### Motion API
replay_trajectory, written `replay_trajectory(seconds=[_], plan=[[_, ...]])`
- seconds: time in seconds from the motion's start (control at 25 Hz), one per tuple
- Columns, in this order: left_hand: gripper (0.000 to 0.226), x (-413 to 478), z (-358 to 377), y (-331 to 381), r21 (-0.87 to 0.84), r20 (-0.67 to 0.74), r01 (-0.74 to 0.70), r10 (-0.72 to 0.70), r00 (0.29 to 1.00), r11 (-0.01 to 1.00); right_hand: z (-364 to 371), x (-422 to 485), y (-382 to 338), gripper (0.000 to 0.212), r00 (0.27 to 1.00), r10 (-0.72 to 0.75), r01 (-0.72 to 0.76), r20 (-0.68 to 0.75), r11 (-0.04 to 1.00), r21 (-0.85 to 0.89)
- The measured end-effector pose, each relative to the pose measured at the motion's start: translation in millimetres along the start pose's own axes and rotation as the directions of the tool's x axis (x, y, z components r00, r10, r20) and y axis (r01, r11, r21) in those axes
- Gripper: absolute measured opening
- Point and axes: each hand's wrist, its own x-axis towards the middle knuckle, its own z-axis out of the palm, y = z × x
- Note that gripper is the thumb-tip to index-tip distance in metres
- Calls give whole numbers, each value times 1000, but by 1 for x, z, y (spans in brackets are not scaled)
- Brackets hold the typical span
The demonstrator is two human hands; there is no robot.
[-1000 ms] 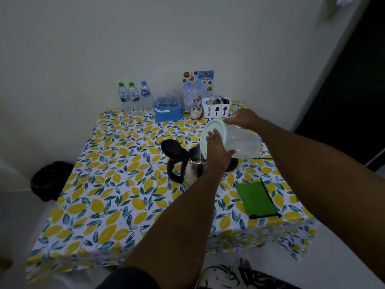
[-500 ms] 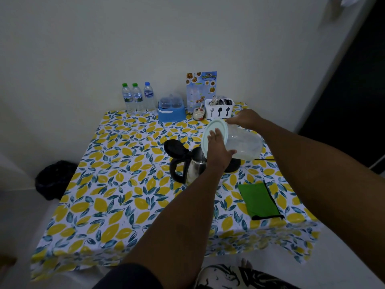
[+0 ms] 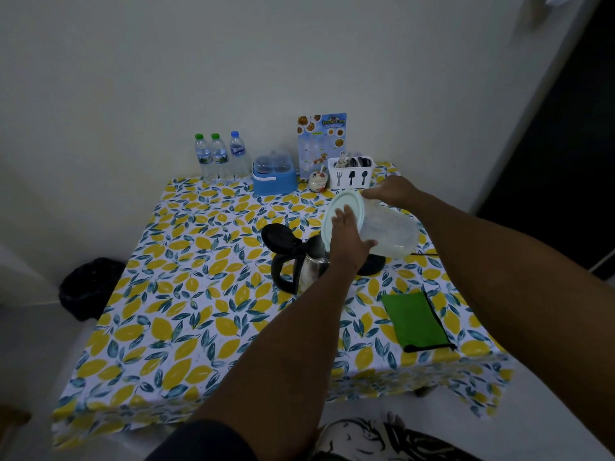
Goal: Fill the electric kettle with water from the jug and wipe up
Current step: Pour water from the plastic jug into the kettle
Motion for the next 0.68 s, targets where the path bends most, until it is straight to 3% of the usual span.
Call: replay_trajectory(seconds=[0.2,0.32,0.44,0.68], plan=[[110,9,4,6,128,42,-70,65,997,989,2,3,26,52,998,63,-62,-3,983,170],[111,16,12,14,241,82,-115,98,992,964,1,-1,47,38,995,97,-97,15,937,336],[108,24,30,23,346,150,-178,133,980,921,4,-4,79,30,993,117,-115,27,863,492],[103,47,96,50,526,321,-330,177,931,784,9,-2,164,38,942,330,-273,53,668,693]])
